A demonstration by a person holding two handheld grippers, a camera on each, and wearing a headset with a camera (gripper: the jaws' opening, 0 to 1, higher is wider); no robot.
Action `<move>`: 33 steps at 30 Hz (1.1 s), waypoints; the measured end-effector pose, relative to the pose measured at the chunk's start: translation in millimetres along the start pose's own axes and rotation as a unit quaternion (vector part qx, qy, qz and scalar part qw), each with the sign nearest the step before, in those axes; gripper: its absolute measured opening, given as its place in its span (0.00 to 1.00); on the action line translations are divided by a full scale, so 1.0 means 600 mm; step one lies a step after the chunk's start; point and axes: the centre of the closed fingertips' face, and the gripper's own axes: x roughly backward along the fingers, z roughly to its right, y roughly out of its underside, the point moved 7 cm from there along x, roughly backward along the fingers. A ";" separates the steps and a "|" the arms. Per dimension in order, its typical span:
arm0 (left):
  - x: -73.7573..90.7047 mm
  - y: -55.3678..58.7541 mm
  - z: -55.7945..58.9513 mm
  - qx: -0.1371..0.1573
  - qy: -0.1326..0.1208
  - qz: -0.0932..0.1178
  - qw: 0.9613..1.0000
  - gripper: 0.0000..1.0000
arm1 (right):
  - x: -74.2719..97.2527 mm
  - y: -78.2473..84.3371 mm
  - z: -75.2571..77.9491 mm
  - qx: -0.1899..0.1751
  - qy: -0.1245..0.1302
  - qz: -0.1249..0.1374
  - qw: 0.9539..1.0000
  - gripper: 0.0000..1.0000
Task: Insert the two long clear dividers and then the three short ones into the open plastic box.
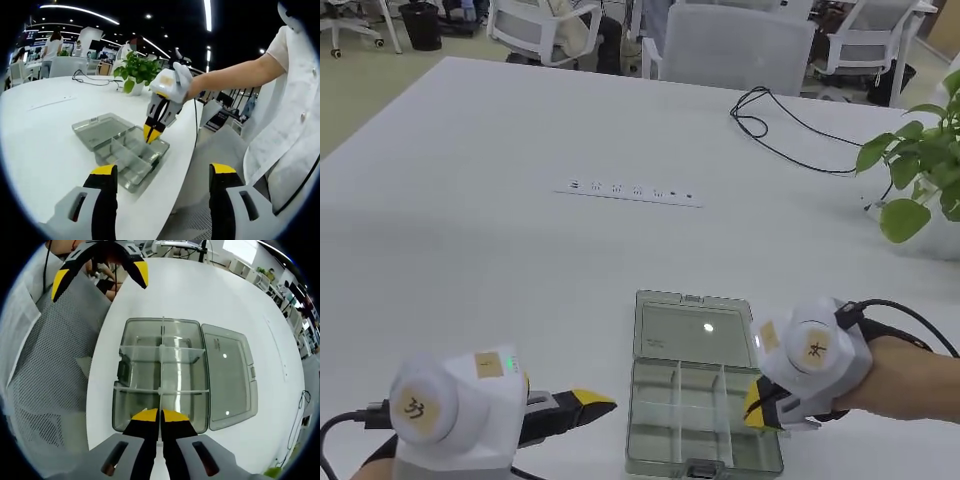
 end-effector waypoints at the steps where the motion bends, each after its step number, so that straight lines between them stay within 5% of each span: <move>1: 0.000 0.000 0.000 0.000 0.000 0.000 1.000 0.75 | 0.000 0.000 0.000 0.000 0.000 0.000 1.000 0.03; 10: 0.002 0.000 -0.002 -0.002 -0.001 -0.002 1.000 0.75 | 0.008 -0.004 0.001 -0.013 0.007 0.010 1.000 0.07; 21: 0.007 0.000 -0.005 -0.003 -0.006 -0.002 1.000 0.76 | 0.054 -0.001 -0.011 -0.028 0.029 0.044 0.998 0.16; 33: 0.012 0.004 -0.006 -0.016 -0.013 -0.016 1.000 0.84 | 0.116 0.035 -0.036 -0.086 0.075 0.103 0.988 0.29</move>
